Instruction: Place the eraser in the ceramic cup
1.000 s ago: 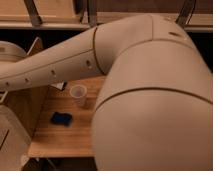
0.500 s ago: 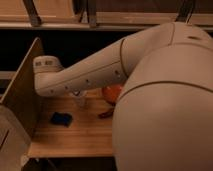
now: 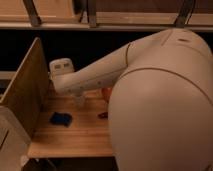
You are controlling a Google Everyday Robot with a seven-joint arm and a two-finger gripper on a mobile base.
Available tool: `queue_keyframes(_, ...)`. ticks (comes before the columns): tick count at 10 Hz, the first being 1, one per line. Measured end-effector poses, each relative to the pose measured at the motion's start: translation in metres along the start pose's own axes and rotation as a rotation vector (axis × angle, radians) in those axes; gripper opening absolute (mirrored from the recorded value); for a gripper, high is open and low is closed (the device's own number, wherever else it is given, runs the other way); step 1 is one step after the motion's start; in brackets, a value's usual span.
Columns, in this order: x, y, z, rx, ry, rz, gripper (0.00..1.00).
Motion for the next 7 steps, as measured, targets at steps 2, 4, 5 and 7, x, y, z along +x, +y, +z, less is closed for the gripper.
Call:
queue_keyframes(2,-0.005,0.007,0.017,-0.065,-0.092,0.011,0.13)
queue_keyframes(4,-0.008,-0.002,0.027,-0.098,-0.184,0.037,0.13)
queue_keyframes(5,-0.007,-0.011,0.029,-0.101,-0.225,0.050,0.13)
queue_keyframes(7,0.005,-0.036,0.029,-0.079,-0.296,0.103,0.13)
